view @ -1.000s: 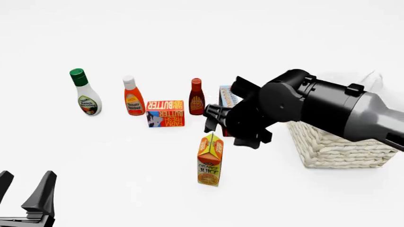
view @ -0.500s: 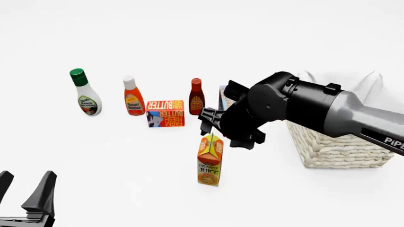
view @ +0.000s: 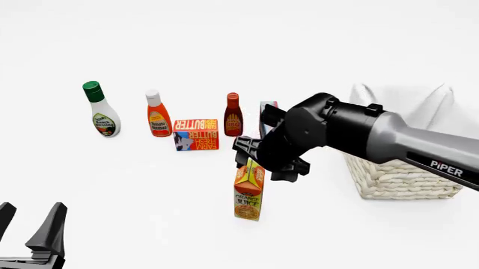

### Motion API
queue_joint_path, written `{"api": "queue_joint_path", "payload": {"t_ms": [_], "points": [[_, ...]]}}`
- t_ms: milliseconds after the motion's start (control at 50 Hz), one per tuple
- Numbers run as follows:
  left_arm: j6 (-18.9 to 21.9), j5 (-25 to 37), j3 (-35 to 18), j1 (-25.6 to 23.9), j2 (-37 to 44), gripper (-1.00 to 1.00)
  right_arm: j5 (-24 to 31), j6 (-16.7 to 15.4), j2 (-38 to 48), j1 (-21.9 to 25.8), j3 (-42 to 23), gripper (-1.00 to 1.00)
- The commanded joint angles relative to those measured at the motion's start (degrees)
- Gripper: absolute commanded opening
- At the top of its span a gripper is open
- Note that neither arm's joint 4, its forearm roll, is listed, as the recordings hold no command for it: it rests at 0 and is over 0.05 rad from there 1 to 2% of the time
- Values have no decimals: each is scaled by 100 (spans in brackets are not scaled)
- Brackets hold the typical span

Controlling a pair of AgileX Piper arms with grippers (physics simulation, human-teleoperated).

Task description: Pick the orange juice and place it in the basket.

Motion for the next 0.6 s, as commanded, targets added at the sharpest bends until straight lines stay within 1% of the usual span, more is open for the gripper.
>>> {"api": "queue_joint_path", "payload": {"t_ms": [20,160,360,500,520,600], "points": [[0,0,0,0,0,100,-41,-35,152,-4,79,100],[0,0,0,0,0,100,-95,-42,281,22,99,100],[0,0,0,0,0,100,-314,84,513,187,185,100],[0,0,0,0,0,100,-315,84,513,187,186,100],[0,0,0,0,0,100,-462,213,547,355,328,100],[0,0,0,0,0,100,-558,287,608,431,395,100]]}}
